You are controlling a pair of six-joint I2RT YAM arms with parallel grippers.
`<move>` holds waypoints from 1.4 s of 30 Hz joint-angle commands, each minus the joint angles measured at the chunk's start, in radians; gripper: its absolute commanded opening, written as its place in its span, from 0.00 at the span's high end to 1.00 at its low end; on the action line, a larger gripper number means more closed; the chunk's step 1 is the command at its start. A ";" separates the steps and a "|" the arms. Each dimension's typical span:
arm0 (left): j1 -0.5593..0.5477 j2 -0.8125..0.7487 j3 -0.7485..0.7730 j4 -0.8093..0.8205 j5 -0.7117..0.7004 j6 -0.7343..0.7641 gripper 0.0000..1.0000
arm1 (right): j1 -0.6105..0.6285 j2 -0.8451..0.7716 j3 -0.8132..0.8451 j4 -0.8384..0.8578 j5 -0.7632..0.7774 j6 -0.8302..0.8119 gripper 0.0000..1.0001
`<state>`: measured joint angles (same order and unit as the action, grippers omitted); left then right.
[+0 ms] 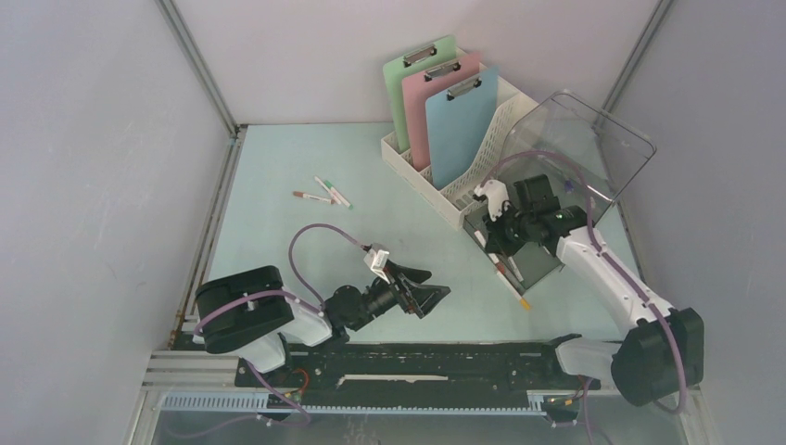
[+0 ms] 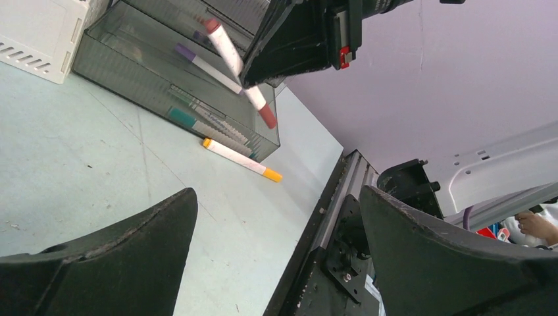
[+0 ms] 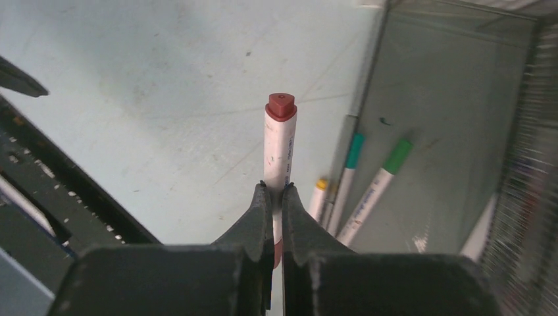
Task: Organize the desk
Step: Place the stationery in the drawer.
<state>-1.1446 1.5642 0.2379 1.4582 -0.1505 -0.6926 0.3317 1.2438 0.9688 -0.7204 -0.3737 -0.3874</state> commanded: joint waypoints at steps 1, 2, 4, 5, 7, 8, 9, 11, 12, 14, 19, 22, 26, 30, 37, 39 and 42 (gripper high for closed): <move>0.005 0.007 0.028 0.048 0.003 -0.006 0.00 | -0.026 -0.060 -0.012 0.041 0.117 -0.011 1.00; 0.005 0.007 0.028 0.048 0.002 -0.005 0.00 | -0.032 -0.066 -0.018 0.050 0.152 -0.016 1.00; 0.004 0.005 0.025 0.048 0.002 -0.004 0.00 | -0.042 -0.075 -0.028 0.069 0.207 -0.023 1.00; 0.005 0.004 0.024 0.048 0.000 -0.004 0.00 | -0.048 -0.074 -0.035 0.074 0.227 -0.025 1.00; 0.005 0.001 0.021 0.048 -0.003 -0.002 0.00 | -0.062 -0.061 -0.036 0.078 0.261 -0.031 1.00; 0.005 -0.002 0.019 0.048 -0.003 0.000 0.00 | -0.065 -0.052 -0.038 0.078 0.275 -0.033 1.00; 0.005 -0.005 0.017 0.048 -0.005 0.002 0.00 | -0.068 -0.041 -0.038 0.080 0.287 -0.036 1.00; 0.005 -0.009 0.013 0.048 -0.007 0.005 0.00 | -0.068 -0.024 -0.040 0.084 0.304 -0.040 1.00; 0.005 -0.010 0.013 0.048 -0.008 0.005 0.00 | -0.068 -0.014 -0.039 0.084 0.310 -0.043 1.00; 0.005 -0.014 0.009 0.048 -0.010 0.007 0.00 | -0.068 0.012 -0.040 0.080 0.325 -0.046 1.00; 0.006 -0.022 -0.002 0.048 -0.014 0.010 0.00 | -0.066 0.078 -0.040 0.069 0.348 -0.052 0.99; 0.006 -0.025 -0.006 0.049 -0.017 0.011 0.00 | -0.061 0.105 -0.039 0.067 0.359 -0.050 0.97; 0.006 -0.031 -0.016 0.049 -0.021 0.011 0.00 | -0.059 0.131 -0.038 0.062 0.365 -0.051 0.93; 0.006 -0.039 -0.027 0.050 -0.028 0.013 0.00 | -0.057 0.153 -0.038 0.056 0.365 -0.051 0.90; 0.006 -0.047 -0.038 0.051 -0.038 0.015 0.00 | -0.052 0.169 -0.033 0.046 0.361 -0.051 0.84; 0.006 -0.047 -0.038 0.051 -0.038 0.015 0.00 | -0.052 0.168 -0.033 0.044 0.359 -0.050 0.80; 0.006 -0.046 -0.039 0.051 -0.039 0.015 0.00 | -0.053 0.163 -0.033 0.042 0.356 -0.051 0.75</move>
<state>-1.1431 1.5417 0.2092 1.4624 -0.1661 -0.6910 0.2749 1.4117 0.9329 -0.6731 -0.0227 -0.4286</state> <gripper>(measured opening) 0.996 0.228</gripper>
